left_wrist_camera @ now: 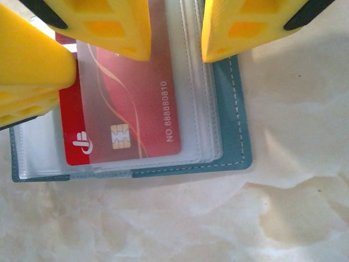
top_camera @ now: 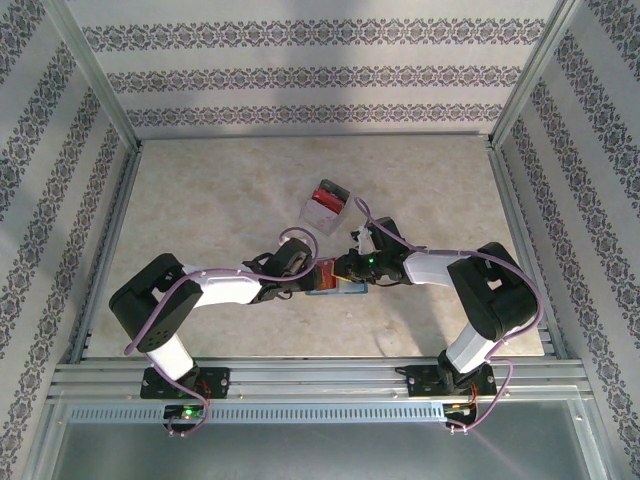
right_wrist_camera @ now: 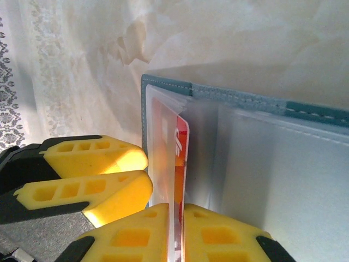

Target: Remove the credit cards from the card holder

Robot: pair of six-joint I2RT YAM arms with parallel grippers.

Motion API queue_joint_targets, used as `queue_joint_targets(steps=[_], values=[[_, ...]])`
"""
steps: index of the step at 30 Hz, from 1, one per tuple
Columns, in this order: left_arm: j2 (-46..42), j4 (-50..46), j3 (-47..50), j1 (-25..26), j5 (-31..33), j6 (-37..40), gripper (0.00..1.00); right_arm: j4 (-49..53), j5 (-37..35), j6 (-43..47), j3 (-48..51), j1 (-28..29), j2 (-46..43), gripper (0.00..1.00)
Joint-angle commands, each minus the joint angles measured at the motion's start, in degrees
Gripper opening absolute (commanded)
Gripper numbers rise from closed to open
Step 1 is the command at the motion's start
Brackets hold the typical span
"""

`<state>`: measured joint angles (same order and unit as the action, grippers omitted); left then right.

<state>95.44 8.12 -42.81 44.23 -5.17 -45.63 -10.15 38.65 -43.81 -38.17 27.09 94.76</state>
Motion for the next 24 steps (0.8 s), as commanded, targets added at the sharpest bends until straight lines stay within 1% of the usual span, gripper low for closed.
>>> queue_joint_targets(steps=[1, 7, 12, 24], values=[[-2.63, -1.8, -1.14, -0.46, 0.27, 1.86, 0.31, -1.36, 0.46, -0.45, 0.38, -0.57, 0.16, 0.15], [-4.8, -4.57, -1.7, -0.46, 2.38, 4.18, 0.31, -1.27, 0.54, -0.51, 0.12, -0.55, 0.16, 0.15], [-3.65, -6.4, -3.13, -0.46, 3.5, 6.37, 0.28, -1.3, 0.59, -0.52, 0.01, -0.55, 0.34, 0.15], [-0.28, -5.77, -4.28, -0.62, 2.31, 6.12, 0.21, -1.36, 0.52, -0.49, 0.12, -0.55, 0.4, 0.15]])
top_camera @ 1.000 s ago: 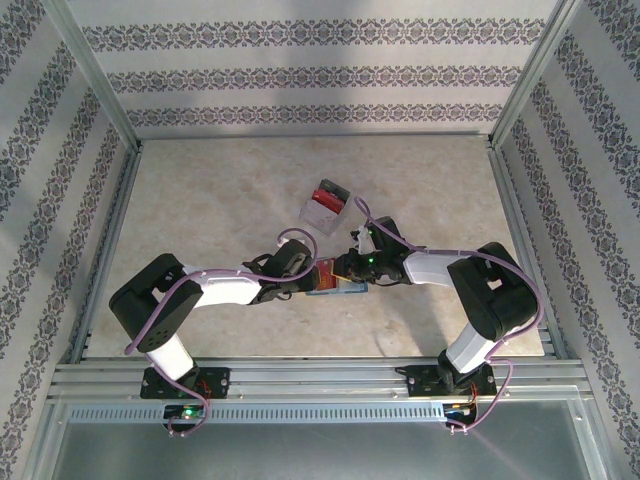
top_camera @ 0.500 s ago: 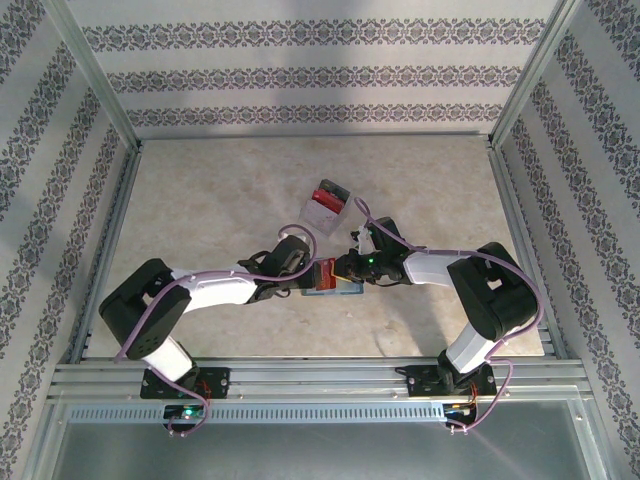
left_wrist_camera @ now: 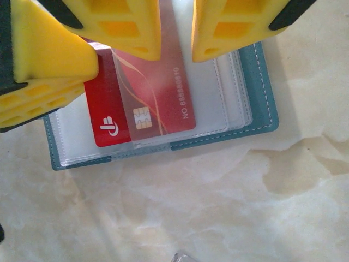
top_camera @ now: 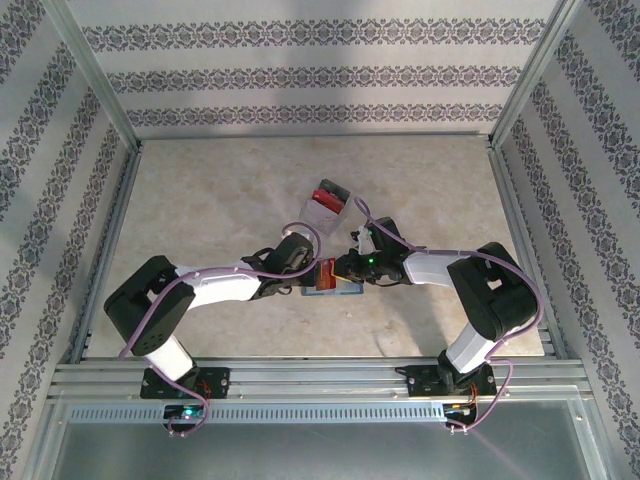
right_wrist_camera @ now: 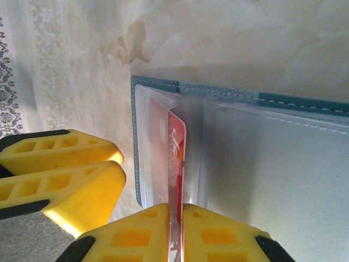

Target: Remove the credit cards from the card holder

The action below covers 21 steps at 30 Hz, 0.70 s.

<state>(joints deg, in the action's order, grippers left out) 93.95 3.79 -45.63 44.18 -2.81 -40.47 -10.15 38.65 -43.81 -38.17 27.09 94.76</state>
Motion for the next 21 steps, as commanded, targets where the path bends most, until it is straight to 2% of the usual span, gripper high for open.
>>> queue_joint_targets(steps=[1, 12, 21], values=[[1.52, -1.42, -1.48, -0.57, -0.3, 0.92, 0.2, -1.36, 0.53, -0.56, 0.11, -0.55, 0.5, 0.15], [5.26, -0.14, -2.68, -0.58, -3.78, -0.3, 0.14, -3.15, 2.08, -1.71, 0.03, -0.57, 1.19, 0.16], [5.25, -0.7, -2.19, -0.59, -3.61, -1.04, 0.13, -6.97, 3.8, -3.72, 0.29, -0.55, 2.17, 0.18]])
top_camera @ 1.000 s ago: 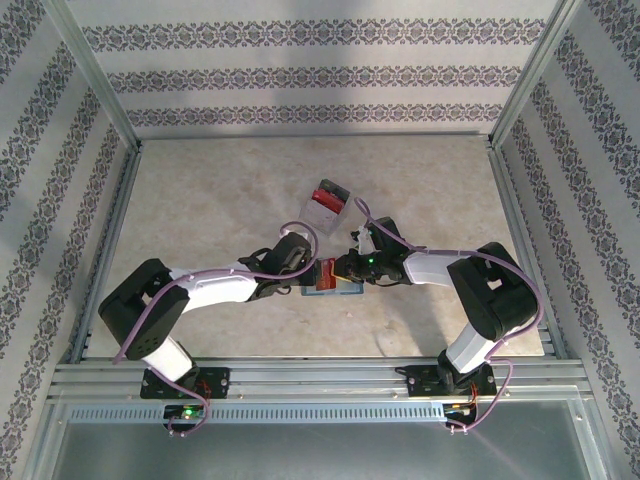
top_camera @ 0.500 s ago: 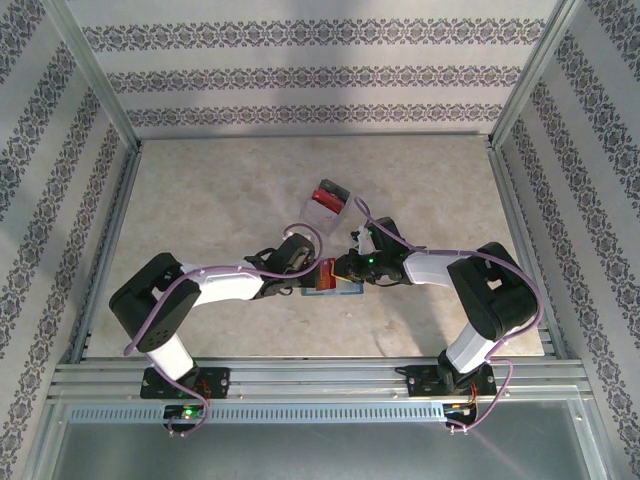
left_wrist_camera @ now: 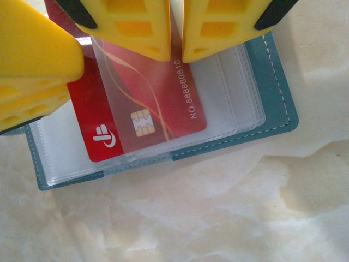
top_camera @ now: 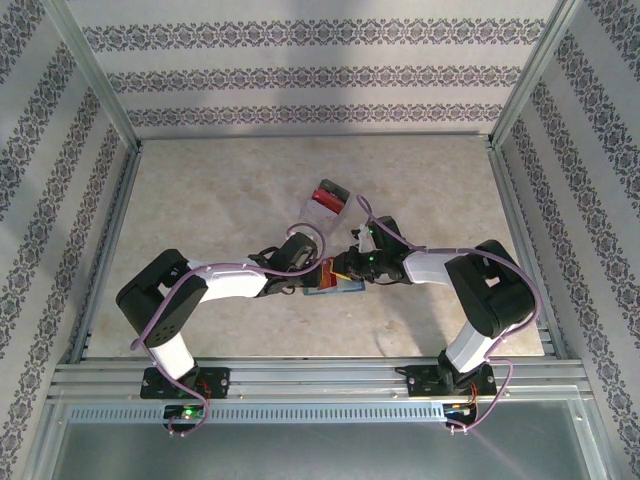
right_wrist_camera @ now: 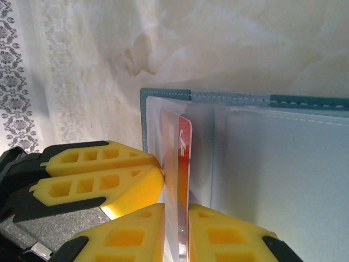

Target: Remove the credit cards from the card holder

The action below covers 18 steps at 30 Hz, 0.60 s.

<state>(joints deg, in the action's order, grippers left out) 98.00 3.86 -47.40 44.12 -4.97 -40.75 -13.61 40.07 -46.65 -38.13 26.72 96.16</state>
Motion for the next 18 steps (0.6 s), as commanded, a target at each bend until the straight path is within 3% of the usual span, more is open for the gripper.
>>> queue_joint_targets(steps=[1, 18], values=[[1.15, -0.74, -0.31, -0.52, -1.45, -0.8, 0.13, -3.68, 2.38, -0.98, 0.25, -0.22, 0.77, 0.18], [1.24, -0.52, 0.07, -0.79, -1.05, -1.3, 0.13, -6.52, 3.8, -1.54, 1.2, -0.35, 0.88, 0.0]])
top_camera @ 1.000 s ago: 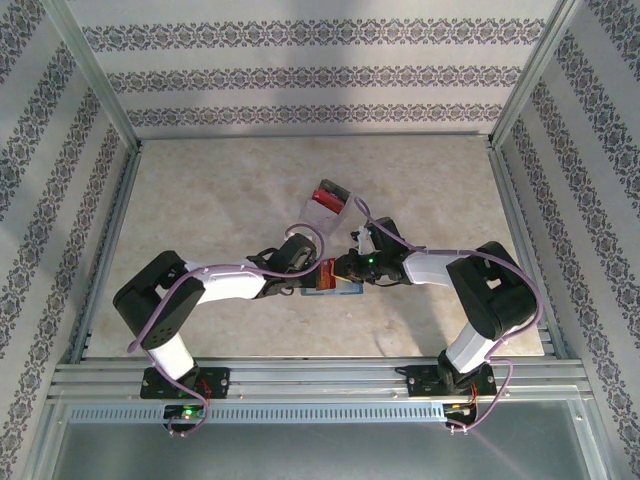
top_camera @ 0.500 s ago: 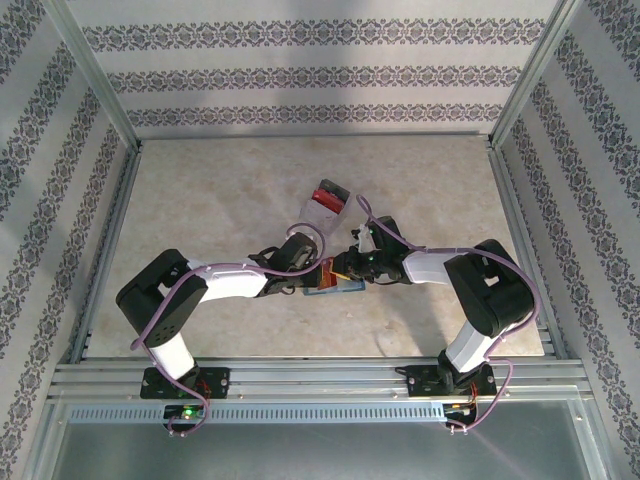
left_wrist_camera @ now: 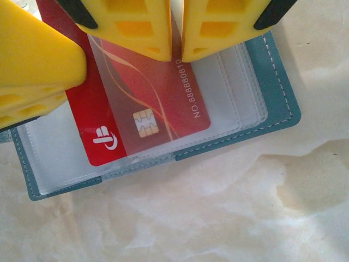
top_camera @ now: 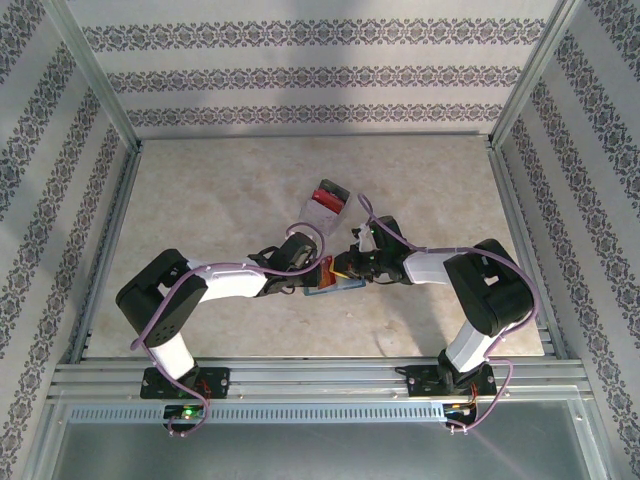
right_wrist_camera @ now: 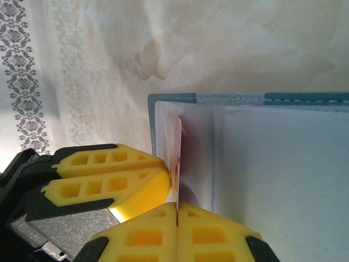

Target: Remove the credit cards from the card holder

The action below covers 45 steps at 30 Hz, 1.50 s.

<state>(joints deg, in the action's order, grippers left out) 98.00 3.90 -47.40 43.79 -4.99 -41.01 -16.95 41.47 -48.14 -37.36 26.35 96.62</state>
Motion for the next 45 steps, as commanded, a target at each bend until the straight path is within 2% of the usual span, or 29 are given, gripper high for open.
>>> queue_joint_targets(steps=[1, 28, 45], values=[[1.08, -0.59, 0.18, -0.46, -0.91, -1.17, 0.13, -3.18, 2.22, -0.06, 0.6, -0.03, 0.34, 0.0], [-2.09, -0.99, 1.64, -1.16, 0.58, -1.67, 0.24, -3.18, 0.28, 2.14, 3.0, -1.65, 1.94, 0.03], [-4.76, -1.82, 3.1, -1.6, 2.53, -2.18, 0.24, -3.7, -0.07, 2.03, 3.53, -1.83, 2.79, 0.04]])
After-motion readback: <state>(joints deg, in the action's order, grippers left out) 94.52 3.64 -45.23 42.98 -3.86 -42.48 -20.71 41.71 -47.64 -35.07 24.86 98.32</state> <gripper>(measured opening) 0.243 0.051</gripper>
